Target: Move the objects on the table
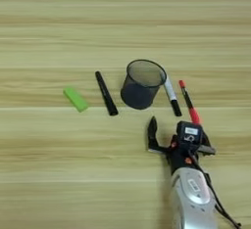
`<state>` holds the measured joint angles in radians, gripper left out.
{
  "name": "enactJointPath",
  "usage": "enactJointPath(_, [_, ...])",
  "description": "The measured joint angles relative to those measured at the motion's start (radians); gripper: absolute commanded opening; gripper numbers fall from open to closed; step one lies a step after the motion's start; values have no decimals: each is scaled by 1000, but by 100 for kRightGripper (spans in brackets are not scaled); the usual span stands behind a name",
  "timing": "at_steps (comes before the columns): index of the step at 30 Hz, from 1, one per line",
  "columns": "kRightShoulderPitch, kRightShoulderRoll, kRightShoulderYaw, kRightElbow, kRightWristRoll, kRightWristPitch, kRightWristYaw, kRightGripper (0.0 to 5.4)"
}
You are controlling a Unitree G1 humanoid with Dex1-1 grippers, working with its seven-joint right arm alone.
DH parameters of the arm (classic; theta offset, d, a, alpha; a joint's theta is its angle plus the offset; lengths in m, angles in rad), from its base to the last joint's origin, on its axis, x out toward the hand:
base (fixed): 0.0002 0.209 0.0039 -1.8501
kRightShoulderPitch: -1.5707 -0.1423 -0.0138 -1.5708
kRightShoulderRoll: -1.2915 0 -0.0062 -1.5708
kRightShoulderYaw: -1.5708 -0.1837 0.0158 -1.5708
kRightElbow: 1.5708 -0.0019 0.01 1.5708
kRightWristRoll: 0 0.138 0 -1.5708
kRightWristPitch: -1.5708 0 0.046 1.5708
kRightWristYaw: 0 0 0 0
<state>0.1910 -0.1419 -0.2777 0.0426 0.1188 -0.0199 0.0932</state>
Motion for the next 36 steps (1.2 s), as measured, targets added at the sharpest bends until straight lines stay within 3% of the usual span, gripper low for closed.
enactJointPath(8, [-12, 14, 9, -1, 37, 15, 23, 538])
enactJointPath(14, [-69, 11, -3, 58, 63, 11, 27, 538])
enactJointPath(36, [-171, -57, -58, 202, 81, 5, 54, 538])
